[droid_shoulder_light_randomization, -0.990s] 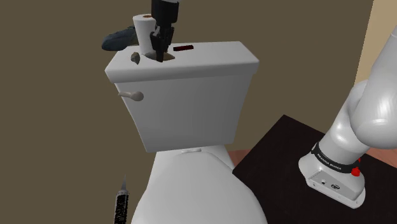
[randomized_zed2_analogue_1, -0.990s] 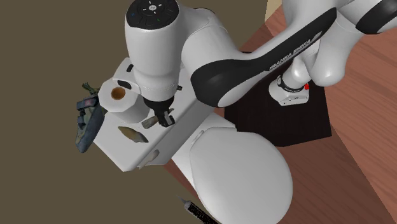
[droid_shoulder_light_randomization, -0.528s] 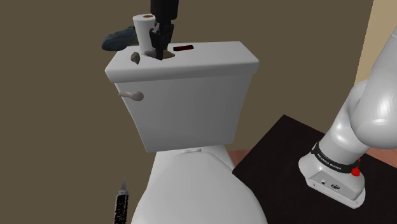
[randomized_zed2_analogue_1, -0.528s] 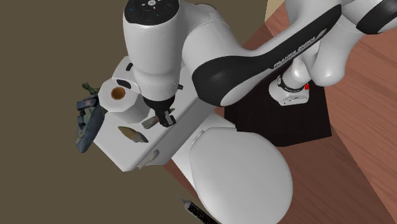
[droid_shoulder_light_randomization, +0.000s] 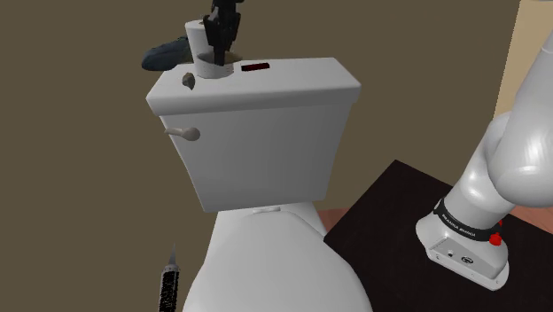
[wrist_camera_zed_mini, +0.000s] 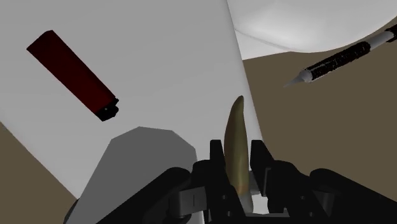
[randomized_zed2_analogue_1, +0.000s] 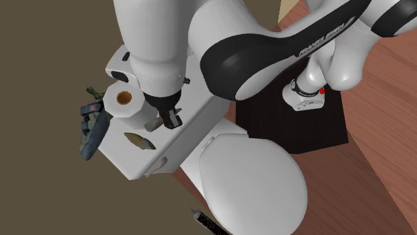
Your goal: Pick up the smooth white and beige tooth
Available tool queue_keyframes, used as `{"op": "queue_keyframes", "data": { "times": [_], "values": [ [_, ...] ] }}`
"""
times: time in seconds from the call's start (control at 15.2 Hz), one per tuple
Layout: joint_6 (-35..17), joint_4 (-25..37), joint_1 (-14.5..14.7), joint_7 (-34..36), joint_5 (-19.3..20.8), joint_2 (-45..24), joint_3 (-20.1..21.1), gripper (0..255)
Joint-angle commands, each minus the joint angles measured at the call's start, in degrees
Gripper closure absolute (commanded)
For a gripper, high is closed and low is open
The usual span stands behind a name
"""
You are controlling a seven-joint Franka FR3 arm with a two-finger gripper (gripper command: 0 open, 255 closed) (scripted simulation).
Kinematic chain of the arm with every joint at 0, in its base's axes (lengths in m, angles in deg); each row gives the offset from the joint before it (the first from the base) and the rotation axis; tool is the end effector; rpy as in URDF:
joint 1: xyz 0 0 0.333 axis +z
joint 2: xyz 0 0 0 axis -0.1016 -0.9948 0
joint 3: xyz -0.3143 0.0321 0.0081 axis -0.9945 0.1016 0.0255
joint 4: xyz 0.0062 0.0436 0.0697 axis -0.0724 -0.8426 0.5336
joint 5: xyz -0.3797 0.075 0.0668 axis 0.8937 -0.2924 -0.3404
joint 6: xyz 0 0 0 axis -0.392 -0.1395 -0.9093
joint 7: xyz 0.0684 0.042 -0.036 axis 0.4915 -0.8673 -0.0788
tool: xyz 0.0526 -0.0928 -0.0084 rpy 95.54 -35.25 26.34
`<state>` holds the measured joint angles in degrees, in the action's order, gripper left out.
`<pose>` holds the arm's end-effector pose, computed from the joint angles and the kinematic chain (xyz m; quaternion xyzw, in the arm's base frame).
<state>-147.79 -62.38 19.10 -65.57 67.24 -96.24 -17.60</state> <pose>0.5488 0.2833 0.6195 -0.9522 -0.2839 -0.0944 0.0611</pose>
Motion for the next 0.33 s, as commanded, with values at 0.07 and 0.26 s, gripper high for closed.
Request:
{"op": "queue_keyframes", "data": {
  "times": [0.07, 0.26],
  "values": [
    [2.66, 3.32, 0.13, 0.30, 0.25, -0.68, 0.05, 255],
    [3.67, 4.63, 0.19, 0.41, 0.35, -0.99, 0.07, 255]
  ]
}}
